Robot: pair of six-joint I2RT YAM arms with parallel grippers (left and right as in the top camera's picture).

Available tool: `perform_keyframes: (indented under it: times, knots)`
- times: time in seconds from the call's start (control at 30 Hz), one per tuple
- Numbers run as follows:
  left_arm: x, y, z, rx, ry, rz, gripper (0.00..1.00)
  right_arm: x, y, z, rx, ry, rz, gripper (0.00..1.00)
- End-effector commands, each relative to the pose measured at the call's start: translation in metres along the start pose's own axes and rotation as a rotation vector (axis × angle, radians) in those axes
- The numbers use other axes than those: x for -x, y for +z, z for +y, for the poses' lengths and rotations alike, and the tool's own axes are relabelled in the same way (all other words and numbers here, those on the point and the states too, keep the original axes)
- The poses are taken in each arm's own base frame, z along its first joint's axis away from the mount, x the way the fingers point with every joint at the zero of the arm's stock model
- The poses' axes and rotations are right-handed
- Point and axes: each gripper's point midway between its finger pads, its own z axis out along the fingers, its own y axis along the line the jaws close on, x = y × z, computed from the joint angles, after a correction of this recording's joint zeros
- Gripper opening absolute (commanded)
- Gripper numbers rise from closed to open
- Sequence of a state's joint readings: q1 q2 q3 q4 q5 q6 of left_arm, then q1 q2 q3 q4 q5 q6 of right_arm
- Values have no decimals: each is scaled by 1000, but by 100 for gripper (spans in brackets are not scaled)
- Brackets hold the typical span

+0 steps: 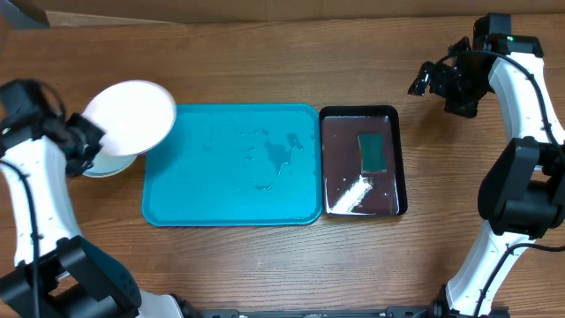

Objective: Clean dirty plates on tray and stack at the side
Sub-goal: 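Carry the white plate left toward the plate stack, then lower the white plate onto the plate stack and open the left gripper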

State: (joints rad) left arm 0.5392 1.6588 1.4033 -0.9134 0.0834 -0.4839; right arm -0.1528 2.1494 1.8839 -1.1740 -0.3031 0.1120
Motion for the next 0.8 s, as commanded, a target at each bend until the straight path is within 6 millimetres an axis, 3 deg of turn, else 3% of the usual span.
perform_keyframes:
  times: [0.0, 0.17, 0.47, 0.77]
  knots:
    - [11, 8, 37, 95, -93, -43, 4, 6, -14, 6, 8, -8, -40, 100]
    - [23, 19, 74, 179, -156, -112, 4, 6, -14, 6, 8, -8, -40, 100]
    - [28, 48, 75, 135, -149, -206, 4, 6, -14, 6, 8, -9, -41, 100]
    - [31, 56, 73, 108, -146, -248, 4, 6, -14, 6, 8, -9, -41, 100]
